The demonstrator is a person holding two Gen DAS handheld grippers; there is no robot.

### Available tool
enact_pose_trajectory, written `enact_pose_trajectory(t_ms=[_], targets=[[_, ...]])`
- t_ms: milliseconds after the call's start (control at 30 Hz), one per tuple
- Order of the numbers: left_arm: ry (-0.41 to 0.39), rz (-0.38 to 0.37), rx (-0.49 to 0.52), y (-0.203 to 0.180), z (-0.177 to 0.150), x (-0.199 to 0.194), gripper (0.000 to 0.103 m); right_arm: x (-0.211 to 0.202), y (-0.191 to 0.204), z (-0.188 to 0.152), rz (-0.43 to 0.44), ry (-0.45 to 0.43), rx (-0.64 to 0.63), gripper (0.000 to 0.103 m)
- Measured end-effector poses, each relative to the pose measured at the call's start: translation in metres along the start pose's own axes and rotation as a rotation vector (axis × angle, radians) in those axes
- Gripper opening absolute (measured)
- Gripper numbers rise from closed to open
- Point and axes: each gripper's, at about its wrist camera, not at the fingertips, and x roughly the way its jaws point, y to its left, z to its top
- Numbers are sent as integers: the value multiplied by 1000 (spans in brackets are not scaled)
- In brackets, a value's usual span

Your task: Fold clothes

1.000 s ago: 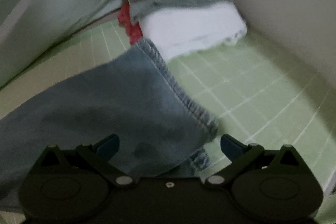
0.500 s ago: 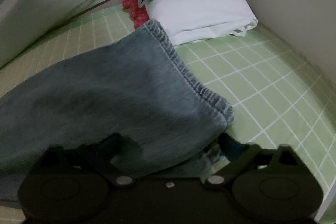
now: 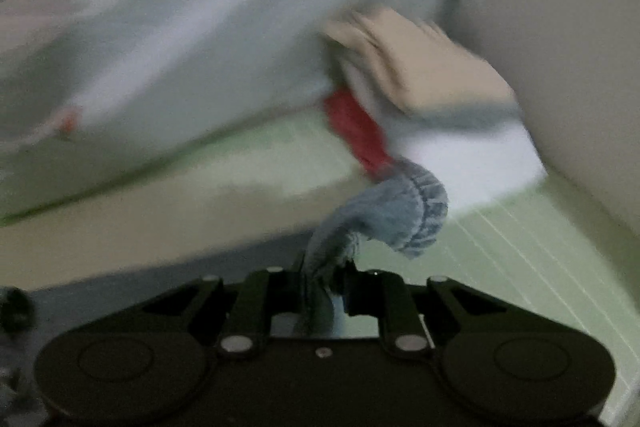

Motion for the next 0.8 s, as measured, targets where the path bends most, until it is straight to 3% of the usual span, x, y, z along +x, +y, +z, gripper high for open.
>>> enact_pose_trajectory(t_ms=[100, 200, 300, 400, 500, 567, 800], targets=[[-3, -16, 5, 24, 6, 7, 93, -11, 66, 1, 74, -54, -98, 16], [5, -31, 11, 47, 14, 19, 93, -6, 121, -23, 181, -6, -110, 17], [21, -38, 11, 65, 21, 30, 93, 14, 172, -69, 242, 130, -144, 18], [24, -61, 17, 78, 28, 41, 93, 29, 203, -110, 182, 258, -211, 19], [25, -84, 24, 85, 34, 52, 93, 24, 209, -106, 158, 246, -212, 28], [28, -101, 21, 86, 38, 62, 93, 20, 203, -93, 173, 219, -140, 35], [54, -128, 5, 79, 35, 77, 93, 3, 183, -61, 156, 111, 37, 68]])
